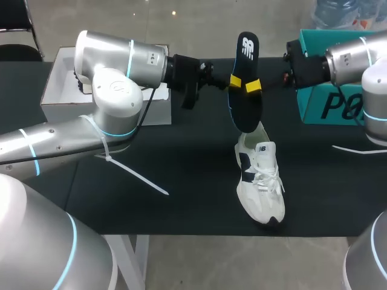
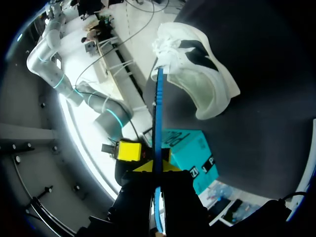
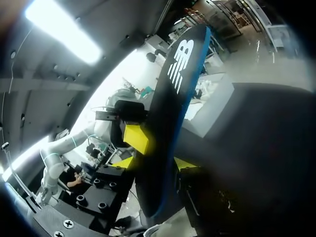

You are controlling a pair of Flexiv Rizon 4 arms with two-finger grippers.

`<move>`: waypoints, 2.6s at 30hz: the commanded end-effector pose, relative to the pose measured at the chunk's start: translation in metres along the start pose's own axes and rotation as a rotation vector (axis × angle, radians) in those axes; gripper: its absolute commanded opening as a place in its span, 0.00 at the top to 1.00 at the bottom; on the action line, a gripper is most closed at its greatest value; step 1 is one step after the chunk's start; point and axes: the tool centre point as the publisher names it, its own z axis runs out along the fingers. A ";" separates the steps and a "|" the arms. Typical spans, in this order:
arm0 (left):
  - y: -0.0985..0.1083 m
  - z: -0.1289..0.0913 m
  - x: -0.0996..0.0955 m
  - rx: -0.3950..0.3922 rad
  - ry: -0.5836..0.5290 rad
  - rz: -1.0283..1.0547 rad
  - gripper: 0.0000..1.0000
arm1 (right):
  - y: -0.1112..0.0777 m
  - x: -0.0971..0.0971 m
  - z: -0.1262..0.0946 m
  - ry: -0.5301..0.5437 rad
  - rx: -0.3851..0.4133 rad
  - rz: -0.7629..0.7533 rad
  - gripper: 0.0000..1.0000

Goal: Take the shoe out of the shoebox, open the shoe tongue, remove and reinsert the insole, then place the shoe into the shoebox

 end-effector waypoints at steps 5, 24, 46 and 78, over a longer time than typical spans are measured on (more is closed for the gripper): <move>0.000 0.000 0.000 0.000 0.001 0.002 1.00 | -0.004 0.001 -0.004 -0.004 -0.007 0.001 0.69; 0.000 0.000 0.000 0.000 0.001 0.002 1.00 | -0.008 0.003 -0.009 -0.001 -0.009 -0.005 1.00; -0.032 -0.056 0.035 0.152 0.393 -0.359 0.00 | -0.022 0.003 -0.027 -0.037 0.015 0.005 1.00; -0.065 -0.096 0.060 -0.026 0.497 -0.913 0.00 | -0.034 -0.011 -0.037 -0.087 0.024 -0.017 1.00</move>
